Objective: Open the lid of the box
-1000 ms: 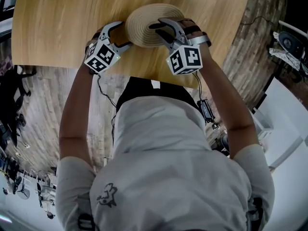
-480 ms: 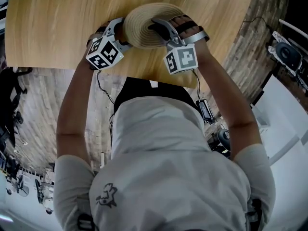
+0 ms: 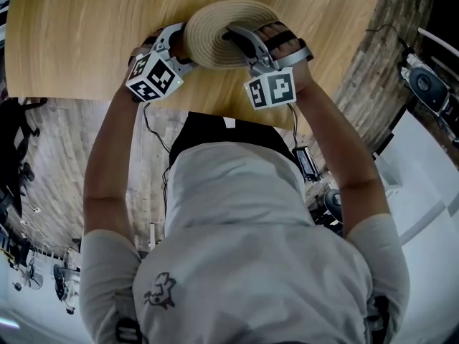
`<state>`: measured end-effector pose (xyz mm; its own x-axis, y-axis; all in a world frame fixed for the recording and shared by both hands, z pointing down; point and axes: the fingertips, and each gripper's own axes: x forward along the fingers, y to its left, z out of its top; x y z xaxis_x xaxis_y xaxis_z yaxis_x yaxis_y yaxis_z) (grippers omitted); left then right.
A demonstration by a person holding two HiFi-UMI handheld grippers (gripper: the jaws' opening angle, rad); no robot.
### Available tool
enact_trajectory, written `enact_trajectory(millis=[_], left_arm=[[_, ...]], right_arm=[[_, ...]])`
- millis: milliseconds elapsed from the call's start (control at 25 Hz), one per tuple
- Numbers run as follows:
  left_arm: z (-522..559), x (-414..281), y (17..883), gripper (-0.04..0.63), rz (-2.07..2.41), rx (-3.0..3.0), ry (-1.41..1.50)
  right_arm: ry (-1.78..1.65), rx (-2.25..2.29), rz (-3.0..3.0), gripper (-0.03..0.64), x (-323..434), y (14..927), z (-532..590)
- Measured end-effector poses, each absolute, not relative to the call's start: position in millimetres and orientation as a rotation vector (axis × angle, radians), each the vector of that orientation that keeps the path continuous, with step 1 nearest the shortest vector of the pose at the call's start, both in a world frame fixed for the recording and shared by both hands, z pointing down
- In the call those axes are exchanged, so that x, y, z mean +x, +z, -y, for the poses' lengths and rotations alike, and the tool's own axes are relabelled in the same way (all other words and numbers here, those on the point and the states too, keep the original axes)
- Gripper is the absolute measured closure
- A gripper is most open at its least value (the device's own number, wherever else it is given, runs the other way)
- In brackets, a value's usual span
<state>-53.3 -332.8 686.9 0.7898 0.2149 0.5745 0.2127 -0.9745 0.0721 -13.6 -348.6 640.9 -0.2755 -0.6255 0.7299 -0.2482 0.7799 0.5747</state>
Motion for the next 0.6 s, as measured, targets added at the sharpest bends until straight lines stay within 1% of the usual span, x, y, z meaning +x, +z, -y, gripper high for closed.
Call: enact_trajectory(millis=[80,360,600], left_arm=[[332.9,-54.8,686.8,0.25,-0.353,2.97,0.952],[334.2,-58.3,689.6,0.253,-0.352,2.973,0.945],[333.3,-57.8,690.6,0.256,-0.356,2.978,0.932]], right_arm=[[-0.43,0.676,1.856,0.58,-15.1,639.8,347.9],[-0.41,0.714,1.861,0.581,-17.4,633.7,351.2],[-0.367,0.845,1.859,0.583,-0.5,610.1,355.9]])
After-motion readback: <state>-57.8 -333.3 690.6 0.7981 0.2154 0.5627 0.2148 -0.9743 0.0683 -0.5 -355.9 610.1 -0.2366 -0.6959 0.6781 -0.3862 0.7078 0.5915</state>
